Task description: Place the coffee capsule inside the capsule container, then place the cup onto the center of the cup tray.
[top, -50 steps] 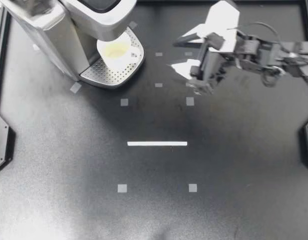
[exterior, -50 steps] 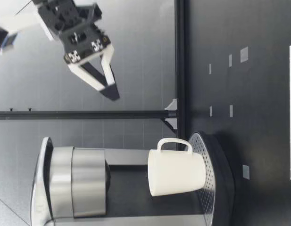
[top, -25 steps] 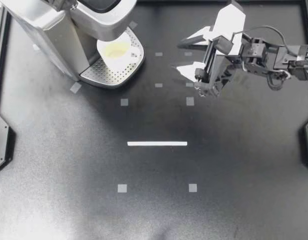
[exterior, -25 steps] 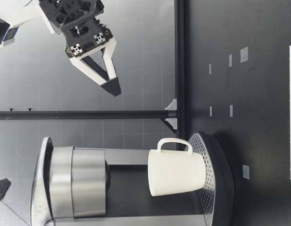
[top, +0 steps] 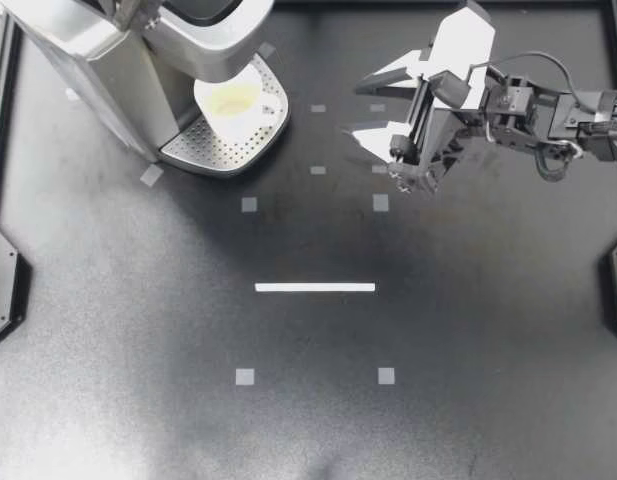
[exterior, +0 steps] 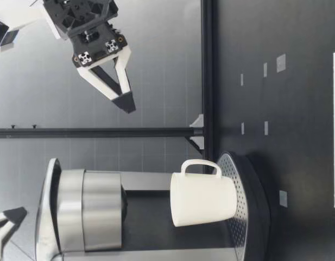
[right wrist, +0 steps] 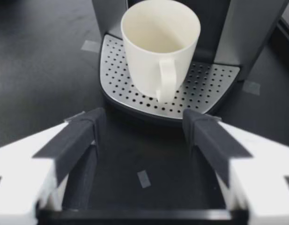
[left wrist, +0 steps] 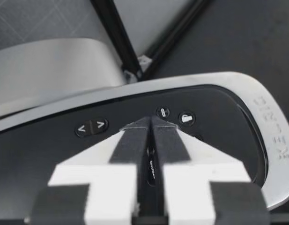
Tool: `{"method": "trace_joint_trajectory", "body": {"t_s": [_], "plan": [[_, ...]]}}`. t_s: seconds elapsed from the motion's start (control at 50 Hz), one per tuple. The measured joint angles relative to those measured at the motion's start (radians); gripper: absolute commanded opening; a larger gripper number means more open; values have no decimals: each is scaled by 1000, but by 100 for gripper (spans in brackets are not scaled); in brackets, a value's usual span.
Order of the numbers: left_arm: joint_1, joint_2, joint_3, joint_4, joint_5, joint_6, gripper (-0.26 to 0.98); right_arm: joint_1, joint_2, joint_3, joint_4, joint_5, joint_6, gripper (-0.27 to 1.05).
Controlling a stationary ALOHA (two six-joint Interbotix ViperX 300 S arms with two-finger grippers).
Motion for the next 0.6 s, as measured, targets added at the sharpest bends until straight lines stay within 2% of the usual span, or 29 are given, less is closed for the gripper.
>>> {"method": "trace_joint_trajectory", "body": {"t_s": [0.32,0.6], "plan": [[21,18,12,-2,2,2,6,0,0,0,0,-2,0,65],[21,25,8,0,35,6,6,0,0,2,0,-3,0,65]]}}
